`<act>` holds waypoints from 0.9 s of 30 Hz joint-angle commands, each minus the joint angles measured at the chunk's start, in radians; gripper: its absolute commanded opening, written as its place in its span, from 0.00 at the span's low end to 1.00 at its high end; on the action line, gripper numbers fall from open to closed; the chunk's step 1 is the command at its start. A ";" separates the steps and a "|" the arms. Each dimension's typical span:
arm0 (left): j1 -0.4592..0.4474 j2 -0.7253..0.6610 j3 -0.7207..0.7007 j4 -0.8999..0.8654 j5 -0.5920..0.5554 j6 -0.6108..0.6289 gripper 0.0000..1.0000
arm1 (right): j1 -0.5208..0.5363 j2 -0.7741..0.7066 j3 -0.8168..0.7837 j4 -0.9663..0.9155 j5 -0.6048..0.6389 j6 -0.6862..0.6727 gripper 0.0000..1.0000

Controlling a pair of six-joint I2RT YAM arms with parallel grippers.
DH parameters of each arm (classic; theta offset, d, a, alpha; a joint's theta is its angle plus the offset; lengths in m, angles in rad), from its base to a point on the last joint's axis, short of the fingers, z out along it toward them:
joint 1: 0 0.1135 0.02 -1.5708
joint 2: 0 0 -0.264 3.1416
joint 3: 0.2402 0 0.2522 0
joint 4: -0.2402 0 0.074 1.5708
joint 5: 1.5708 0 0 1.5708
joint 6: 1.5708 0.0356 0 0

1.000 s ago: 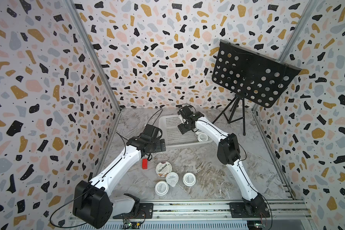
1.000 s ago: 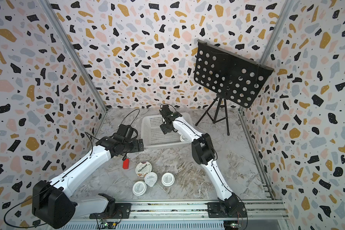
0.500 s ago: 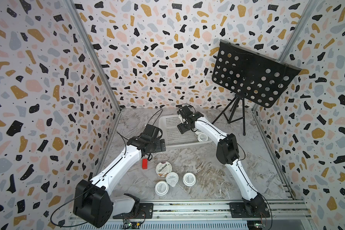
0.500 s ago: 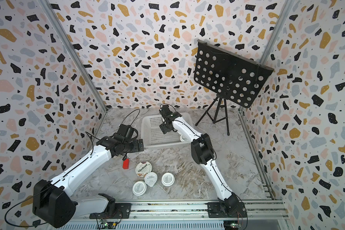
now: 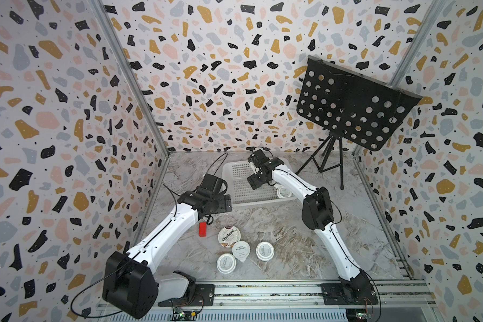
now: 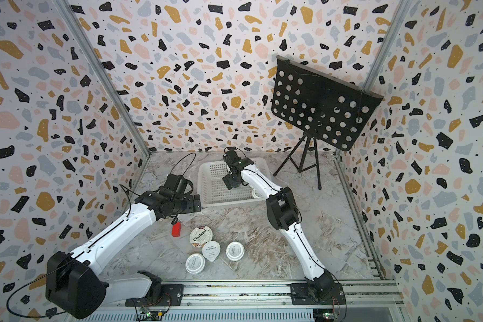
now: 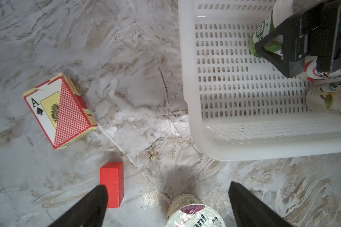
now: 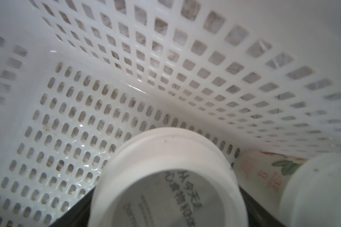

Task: Put the yogurt in the basket
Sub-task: Place the yogurt in the basket.

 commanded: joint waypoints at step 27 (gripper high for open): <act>0.006 -0.019 -0.005 0.011 -0.006 0.006 1.00 | 0.004 -0.132 0.039 0.012 -0.001 -0.027 0.81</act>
